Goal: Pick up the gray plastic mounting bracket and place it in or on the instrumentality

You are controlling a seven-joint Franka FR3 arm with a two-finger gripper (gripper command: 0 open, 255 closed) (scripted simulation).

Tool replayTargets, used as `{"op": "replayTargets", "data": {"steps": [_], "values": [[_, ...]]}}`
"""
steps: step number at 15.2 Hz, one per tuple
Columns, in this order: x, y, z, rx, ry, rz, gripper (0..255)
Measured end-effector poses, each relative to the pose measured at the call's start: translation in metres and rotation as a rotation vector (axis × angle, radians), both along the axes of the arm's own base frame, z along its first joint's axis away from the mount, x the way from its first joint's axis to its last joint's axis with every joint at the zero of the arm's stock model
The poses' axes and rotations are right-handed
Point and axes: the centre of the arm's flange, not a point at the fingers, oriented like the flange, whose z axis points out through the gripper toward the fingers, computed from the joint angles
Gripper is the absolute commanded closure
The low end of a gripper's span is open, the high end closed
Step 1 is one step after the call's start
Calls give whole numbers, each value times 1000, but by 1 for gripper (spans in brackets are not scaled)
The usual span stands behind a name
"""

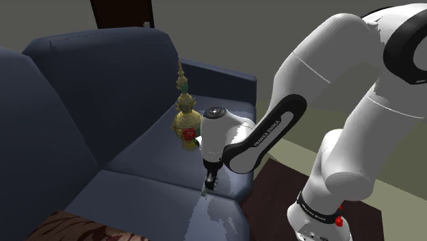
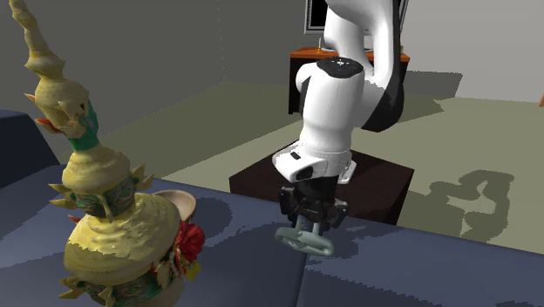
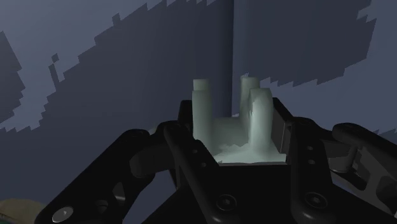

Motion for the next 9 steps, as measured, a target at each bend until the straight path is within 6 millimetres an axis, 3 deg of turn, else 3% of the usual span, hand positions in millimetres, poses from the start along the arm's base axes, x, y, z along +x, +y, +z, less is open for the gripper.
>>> {"op": "replayTargets", "data": {"steps": [9], "values": [[1,0,46,0,0,0,255]]}}
